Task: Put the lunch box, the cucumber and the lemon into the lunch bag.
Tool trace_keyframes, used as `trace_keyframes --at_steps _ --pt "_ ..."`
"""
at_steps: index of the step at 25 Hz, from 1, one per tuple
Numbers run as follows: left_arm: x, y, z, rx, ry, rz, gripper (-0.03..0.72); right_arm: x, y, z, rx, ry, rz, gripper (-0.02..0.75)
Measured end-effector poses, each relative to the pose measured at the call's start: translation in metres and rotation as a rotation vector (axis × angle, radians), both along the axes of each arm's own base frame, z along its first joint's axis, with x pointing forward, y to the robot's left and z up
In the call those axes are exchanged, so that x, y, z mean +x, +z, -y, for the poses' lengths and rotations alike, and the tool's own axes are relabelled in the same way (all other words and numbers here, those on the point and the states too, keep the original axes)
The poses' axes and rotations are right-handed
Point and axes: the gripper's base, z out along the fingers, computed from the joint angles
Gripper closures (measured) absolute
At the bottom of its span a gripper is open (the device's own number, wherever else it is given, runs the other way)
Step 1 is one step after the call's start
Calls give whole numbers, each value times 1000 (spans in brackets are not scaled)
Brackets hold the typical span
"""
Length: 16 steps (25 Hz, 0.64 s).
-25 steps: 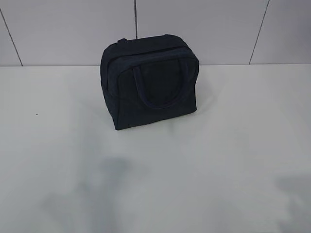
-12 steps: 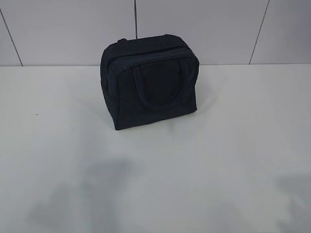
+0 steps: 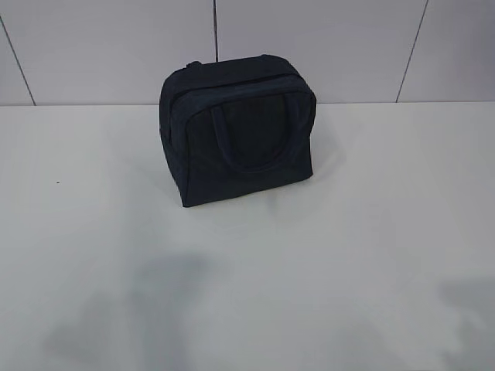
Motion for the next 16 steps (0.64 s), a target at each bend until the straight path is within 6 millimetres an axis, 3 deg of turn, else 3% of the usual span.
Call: trace_keyframes --at_steps 16 --pt "0 0 0 0 0 0 400 0 0 0 0 0 0 281"
